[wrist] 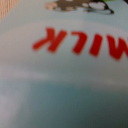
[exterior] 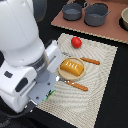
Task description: Interact with the objects in diverse but meaningful ways.
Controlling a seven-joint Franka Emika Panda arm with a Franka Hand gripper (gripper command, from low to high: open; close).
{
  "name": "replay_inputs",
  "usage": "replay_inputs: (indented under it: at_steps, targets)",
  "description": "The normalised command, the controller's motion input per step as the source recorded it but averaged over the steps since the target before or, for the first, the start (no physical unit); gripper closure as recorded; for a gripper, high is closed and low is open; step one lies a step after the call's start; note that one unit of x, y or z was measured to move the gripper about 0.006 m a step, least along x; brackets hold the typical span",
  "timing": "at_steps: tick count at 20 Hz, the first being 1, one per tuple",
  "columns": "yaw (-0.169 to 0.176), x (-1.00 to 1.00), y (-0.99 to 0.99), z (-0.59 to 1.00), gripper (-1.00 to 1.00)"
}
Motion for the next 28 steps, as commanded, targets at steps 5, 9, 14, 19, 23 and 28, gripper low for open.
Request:
replay_inputs:
  at_steps: [5, 9, 14, 19, 23, 28]
  targets:
    - [0.000, 0.57, 0.03, 0.00, 1.00]
    - [0.003, 0.45, 0.09, -0.03, -1.00]
    - [0.000, 0.43, 0.08, -0.03, -1.00]
    - [0.000, 0.45, 0.06, 0.01, -1.00]
    - [0.005, 0.02, 0.00, 0.97, -1.00]
    - [0.000, 0.04, 0.04, 1.00, -1.00]
